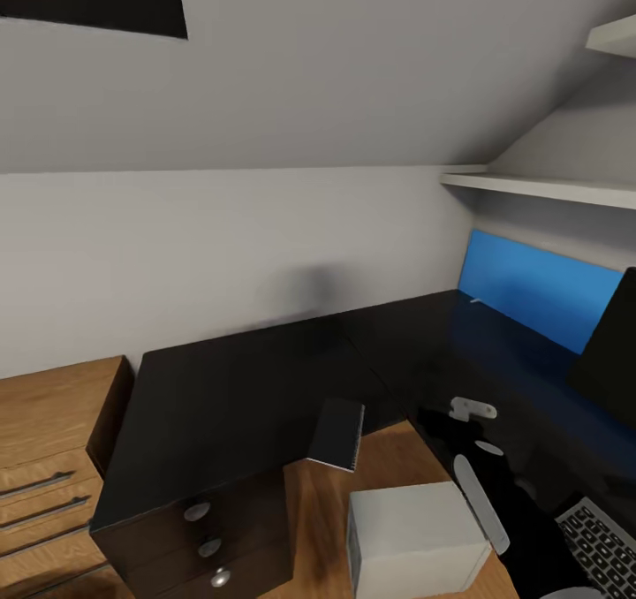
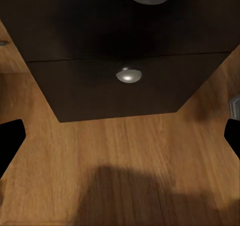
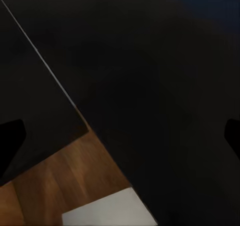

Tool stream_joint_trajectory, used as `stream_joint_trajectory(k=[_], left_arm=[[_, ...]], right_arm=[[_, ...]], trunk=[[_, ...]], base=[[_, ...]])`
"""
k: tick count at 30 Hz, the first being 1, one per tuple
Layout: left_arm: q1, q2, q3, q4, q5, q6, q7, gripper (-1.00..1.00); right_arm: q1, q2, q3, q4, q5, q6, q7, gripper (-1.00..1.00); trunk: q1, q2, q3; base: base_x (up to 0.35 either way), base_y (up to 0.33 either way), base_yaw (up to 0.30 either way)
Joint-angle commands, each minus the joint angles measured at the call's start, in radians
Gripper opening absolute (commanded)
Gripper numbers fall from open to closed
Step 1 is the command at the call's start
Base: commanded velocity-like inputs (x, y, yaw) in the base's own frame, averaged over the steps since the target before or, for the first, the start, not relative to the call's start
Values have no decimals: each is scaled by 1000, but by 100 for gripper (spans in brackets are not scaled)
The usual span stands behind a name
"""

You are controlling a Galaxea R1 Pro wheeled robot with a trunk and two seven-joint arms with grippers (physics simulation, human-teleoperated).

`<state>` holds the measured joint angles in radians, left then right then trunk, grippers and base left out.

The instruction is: In the bedroom, organize the workspace by keeping the computer under the desk, ensuring the monitor is on the desk, placing the keyboard on the desk next to the monitor, placing the mouse on the desk next to the keyboard, moving the folder from the swivel chair onto the desk next to the mouse, stacking the notebook on top of the folder with the pen on top of the notebook, and positioning the swivel chair next to the desk.

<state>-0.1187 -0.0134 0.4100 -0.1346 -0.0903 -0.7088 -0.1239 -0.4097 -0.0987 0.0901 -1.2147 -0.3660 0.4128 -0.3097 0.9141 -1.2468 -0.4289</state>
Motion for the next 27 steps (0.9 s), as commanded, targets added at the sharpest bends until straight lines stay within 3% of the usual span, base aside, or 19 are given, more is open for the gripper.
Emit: stream_joint_trajectory(k=[1, 6, 14, 20, 27], left_arm=[[-1, 0, 9, 0, -9, -2, -3, 100], [-1, -2, 9, 1, -9, -2, -6, 100], [-1, -2, 9, 1, -9, -2, -6, 100], [0, -2, 9, 1, -9, -2, -6, 100], [-1, -2, 9, 1, -9, -2, -7, 100]], right_arm=[[-1, -1, 6, -2, -10, 1, -10, 100], [3, 2, 39, 1, -9, -2, -6, 100], [6, -1, 138, 3, -10, -35, -5, 100], [6, 5, 157, 2, -17, -102, -11, 100], [12, 26, 161, 5, -10, -157, -20, 100]], trunk=[[0, -1, -1], [0, -1, -1], [0, -1, -1], [0, -1, -1], [0, -1, -1]], base=[[0, 0, 42], [0, 0, 17], [0, 0, 2], [0, 0, 16], [0, 0, 211]])
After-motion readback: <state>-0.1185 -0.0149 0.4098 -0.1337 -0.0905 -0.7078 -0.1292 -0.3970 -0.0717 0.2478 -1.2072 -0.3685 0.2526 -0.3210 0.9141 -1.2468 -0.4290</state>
